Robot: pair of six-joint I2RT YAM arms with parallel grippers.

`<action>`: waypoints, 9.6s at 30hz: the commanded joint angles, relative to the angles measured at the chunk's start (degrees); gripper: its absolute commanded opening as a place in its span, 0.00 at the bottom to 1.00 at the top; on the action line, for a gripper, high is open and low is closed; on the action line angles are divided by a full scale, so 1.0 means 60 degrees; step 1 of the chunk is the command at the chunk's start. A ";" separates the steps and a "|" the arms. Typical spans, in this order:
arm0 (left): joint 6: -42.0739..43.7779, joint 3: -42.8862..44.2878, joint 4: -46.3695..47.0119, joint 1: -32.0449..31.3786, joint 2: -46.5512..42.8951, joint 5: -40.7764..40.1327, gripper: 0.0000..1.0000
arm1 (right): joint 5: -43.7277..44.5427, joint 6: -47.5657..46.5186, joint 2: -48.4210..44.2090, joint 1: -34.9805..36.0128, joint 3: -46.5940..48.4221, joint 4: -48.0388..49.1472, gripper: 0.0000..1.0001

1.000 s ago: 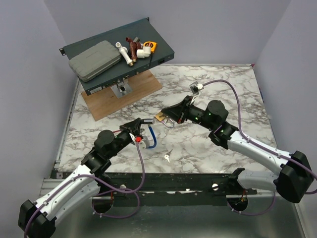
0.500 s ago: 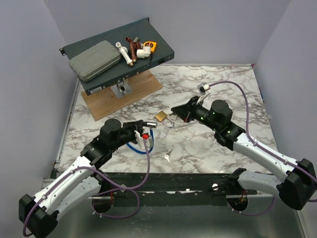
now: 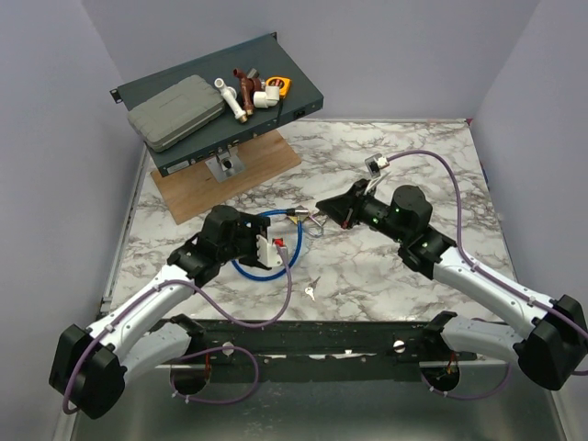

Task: Unlock with the key
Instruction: Place the lock at the center of the board, then adjust the key, then pick up the lock from the center of the board, then unlock the lock.

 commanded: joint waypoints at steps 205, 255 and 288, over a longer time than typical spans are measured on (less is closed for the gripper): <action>-0.0812 0.9343 -0.5304 0.0061 1.0902 -0.1657 0.26 | -0.2512 -0.1060 -0.2025 -0.3602 0.1428 -0.3755 0.01; 0.1465 0.0695 0.2281 -0.0540 -0.1726 0.0279 0.00 | -0.4691 -0.3233 0.0737 -0.1099 0.3342 -0.7203 0.01; 0.0549 -0.0683 0.2954 -0.0843 -0.1506 -0.0254 0.00 | -0.3981 -0.3377 0.1443 0.0198 0.3152 -0.6509 0.01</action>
